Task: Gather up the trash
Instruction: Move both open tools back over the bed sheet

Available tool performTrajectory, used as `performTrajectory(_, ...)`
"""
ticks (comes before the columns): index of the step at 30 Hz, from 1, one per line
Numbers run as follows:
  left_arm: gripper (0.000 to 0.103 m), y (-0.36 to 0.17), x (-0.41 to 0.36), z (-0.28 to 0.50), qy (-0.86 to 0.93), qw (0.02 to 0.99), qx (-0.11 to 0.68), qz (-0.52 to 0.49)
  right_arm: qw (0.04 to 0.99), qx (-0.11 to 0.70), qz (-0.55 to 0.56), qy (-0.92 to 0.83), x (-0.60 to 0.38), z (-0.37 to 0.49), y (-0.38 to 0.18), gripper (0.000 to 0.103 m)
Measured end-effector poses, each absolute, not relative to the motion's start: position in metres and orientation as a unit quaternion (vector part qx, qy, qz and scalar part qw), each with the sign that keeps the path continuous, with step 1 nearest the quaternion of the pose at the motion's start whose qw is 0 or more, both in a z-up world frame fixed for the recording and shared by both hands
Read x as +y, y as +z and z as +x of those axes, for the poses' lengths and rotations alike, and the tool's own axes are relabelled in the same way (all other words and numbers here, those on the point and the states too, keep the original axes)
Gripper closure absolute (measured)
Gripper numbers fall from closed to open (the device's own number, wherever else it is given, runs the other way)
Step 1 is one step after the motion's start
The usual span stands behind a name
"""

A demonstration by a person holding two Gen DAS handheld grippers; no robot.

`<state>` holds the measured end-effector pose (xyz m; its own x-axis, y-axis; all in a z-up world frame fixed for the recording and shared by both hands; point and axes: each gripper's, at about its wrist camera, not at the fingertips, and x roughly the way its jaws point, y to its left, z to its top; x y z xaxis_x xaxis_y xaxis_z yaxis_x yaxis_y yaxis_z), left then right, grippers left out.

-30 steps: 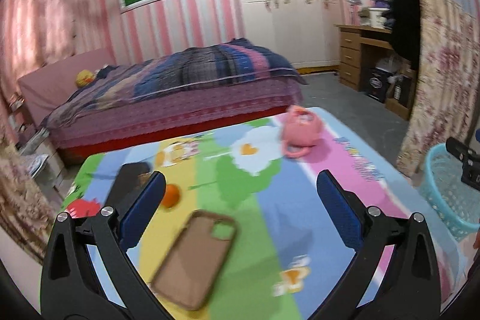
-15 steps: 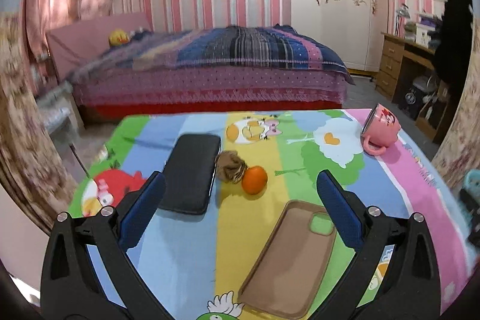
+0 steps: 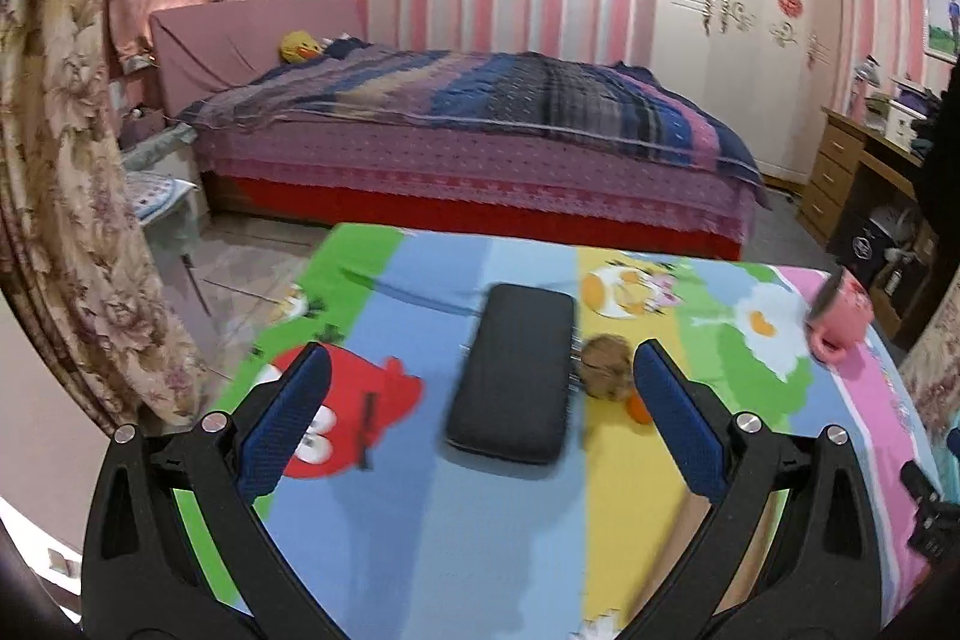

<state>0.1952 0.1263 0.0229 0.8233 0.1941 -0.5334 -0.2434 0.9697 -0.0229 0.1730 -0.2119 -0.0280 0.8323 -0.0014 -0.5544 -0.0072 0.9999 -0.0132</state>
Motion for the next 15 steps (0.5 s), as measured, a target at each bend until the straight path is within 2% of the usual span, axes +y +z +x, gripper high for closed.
performTrajectory(5,0.006,0.018,0.158,0.198,0.151,0.947,0.281,-0.035,0.958,0.286,0.017,0.011,-0.199,0.205,-0.022,0.005)
performTrajectory(15,0.006,-0.004,0.218,0.214,0.203,0.929,0.296,-0.091,0.956,0.284,-0.012,0.065,-0.136,0.259,-0.016,0.005)
